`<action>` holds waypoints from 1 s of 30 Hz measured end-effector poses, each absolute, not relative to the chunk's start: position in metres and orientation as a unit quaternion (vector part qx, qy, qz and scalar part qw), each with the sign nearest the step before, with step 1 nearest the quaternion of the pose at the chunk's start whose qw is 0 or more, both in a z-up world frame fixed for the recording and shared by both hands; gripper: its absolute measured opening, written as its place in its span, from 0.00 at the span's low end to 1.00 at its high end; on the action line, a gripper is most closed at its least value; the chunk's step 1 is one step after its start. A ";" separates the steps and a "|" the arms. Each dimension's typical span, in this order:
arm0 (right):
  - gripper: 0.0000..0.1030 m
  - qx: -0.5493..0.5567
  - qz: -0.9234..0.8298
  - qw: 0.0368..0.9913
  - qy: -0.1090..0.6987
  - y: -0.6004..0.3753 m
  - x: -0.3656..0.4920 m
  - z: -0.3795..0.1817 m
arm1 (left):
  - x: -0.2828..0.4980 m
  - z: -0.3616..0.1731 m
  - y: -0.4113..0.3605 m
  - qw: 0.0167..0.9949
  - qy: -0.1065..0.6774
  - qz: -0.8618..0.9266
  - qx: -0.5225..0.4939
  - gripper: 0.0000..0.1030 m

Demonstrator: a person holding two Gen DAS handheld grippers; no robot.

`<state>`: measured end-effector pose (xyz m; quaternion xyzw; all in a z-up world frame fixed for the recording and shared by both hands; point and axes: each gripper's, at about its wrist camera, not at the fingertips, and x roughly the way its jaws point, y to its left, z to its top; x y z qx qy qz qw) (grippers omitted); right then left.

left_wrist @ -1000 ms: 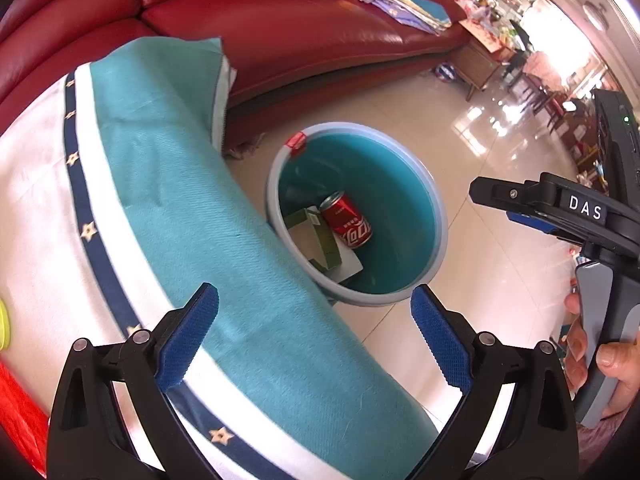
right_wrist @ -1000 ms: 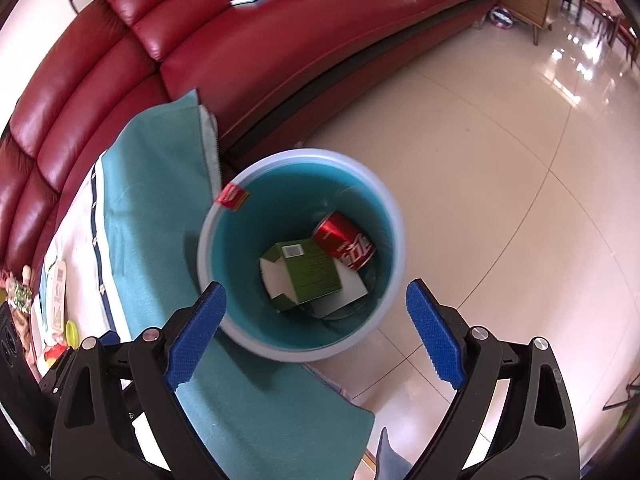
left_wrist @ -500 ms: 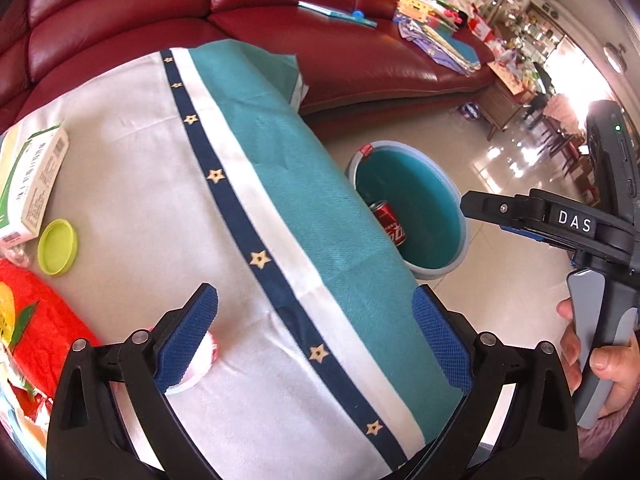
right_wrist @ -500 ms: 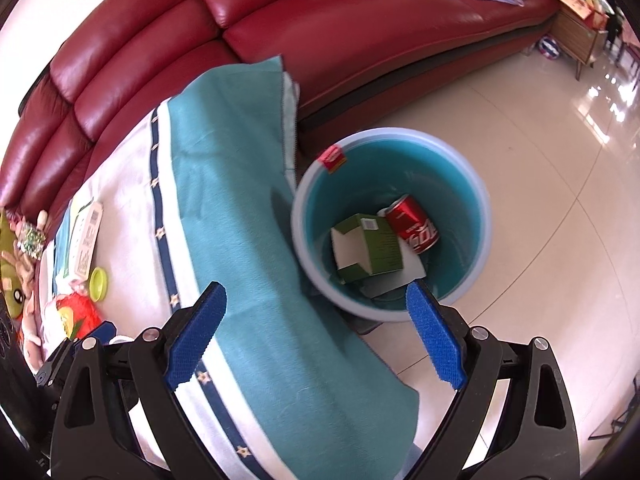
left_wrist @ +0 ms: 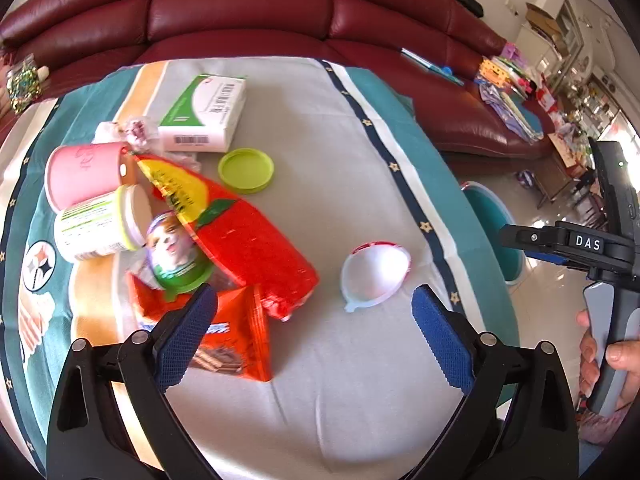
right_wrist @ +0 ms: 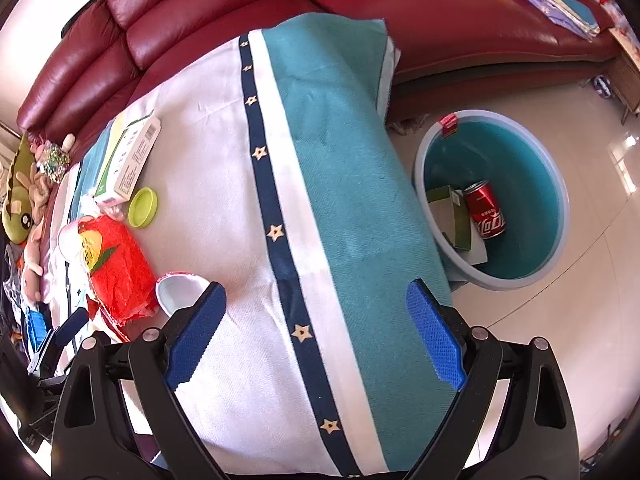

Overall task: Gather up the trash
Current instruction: 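Move both tools back toward the remaining trash on the cloth, then grasp the orange Ovaltine wrapper with the left tool while the right tool grasps the red bag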

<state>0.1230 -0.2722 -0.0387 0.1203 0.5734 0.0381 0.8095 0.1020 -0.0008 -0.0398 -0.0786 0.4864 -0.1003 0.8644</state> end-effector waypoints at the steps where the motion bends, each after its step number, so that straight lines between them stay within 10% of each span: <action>1: 0.85 0.117 0.043 0.807 0.577 -0.265 0.124 -0.040 | 0.097 -0.043 0.009 0.864 0.488 -0.094 -0.083 0.95; 26: 0.85 0.091 0.104 0.784 0.605 -0.197 0.141 -0.053 | 0.097 -0.104 0.054 0.840 0.518 -0.002 -0.158 0.95; 30: 0.85 0.076 0.127 0.782 0.606 -0.171 0.149 -0.048 | 0.087 -0.101 0.071 0.844 0.510 -0.016 -0.163 0.81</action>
